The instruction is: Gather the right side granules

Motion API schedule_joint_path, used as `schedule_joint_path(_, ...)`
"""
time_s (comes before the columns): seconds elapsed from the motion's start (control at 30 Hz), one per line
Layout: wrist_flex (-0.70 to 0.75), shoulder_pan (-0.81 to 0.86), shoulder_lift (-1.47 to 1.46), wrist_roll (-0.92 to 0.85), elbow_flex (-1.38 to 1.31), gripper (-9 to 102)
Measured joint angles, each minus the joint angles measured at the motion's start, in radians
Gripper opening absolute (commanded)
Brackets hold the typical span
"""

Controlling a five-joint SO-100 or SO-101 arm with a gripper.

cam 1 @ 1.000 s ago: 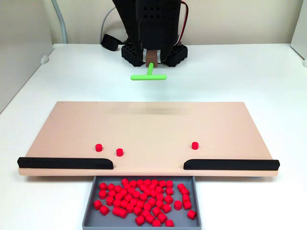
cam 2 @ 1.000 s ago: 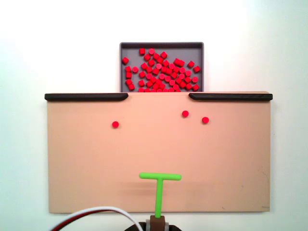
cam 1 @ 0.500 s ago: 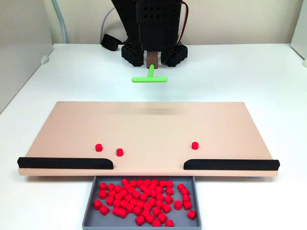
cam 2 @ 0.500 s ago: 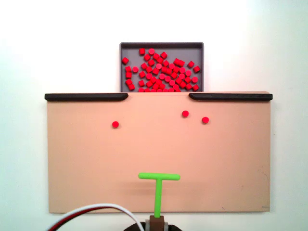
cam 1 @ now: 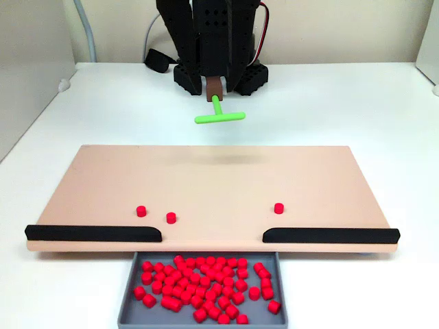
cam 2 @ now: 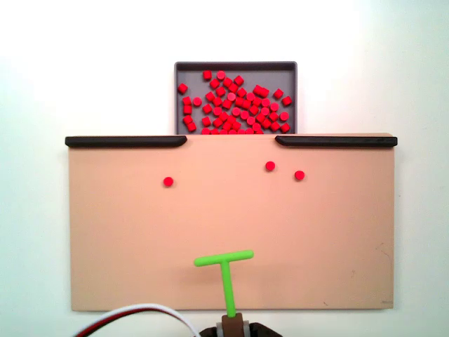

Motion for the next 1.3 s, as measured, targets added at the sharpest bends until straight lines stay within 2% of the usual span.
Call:
schedule_joint_path(0.33,-0.002,0.104,0.0,-0.387,0.0,0)
schedule_joint_path(0.6,-0.005,0.232,-0.055,-0.811,-0.017,0)
schedule_joint_path(1.0,-0.009,0.365,-0.314,-1.434,-0.239,0)
schedule_joint_path(1.3,-0.005,0.425,-0.482,-1.482,-0.417,0)
